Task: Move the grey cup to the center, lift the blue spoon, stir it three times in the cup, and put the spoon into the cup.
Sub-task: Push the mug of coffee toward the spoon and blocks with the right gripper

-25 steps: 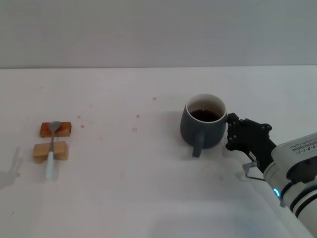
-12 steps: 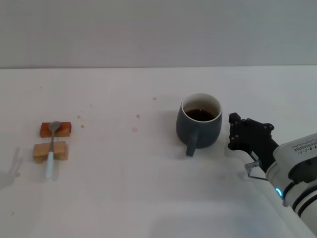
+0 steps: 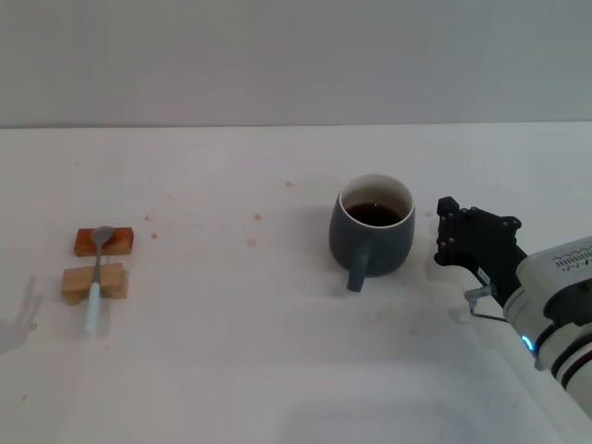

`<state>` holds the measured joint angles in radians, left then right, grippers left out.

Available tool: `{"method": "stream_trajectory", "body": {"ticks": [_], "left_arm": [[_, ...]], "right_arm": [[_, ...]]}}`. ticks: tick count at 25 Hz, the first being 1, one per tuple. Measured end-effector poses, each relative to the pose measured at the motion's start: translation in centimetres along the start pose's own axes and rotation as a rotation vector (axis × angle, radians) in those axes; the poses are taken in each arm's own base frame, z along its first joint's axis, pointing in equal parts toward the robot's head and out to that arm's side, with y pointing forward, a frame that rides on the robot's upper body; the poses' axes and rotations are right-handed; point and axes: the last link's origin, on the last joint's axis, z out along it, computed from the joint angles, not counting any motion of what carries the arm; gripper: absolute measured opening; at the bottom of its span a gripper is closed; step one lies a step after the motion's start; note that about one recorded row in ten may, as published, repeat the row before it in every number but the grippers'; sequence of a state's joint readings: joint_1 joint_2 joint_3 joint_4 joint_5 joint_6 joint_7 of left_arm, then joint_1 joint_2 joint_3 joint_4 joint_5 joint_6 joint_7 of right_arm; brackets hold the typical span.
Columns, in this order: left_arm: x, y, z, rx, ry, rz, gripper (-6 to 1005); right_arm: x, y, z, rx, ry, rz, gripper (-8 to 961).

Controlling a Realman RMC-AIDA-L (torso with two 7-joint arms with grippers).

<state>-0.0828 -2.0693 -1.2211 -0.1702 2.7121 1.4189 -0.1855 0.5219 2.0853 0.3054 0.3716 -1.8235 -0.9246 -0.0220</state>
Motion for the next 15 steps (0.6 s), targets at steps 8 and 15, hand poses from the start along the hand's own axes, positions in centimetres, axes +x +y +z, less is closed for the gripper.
{"method": "stream_trajectory", "body": {"ticks": [8, 15], "left_arm": [[-0.02, 0.03, -0.04, 0.001, -0.001, -0.001, 763], [0.06, 0.11, 0.06, -0.002, 0.005, -0.002, 760]], "right_arm": [[-0.15, 0.14, 0.25, -0.008, 0.0, -0.005, -1], [0.06, 0.58, 0.82, -0.026, 0.042, -0.01, -1]]}}
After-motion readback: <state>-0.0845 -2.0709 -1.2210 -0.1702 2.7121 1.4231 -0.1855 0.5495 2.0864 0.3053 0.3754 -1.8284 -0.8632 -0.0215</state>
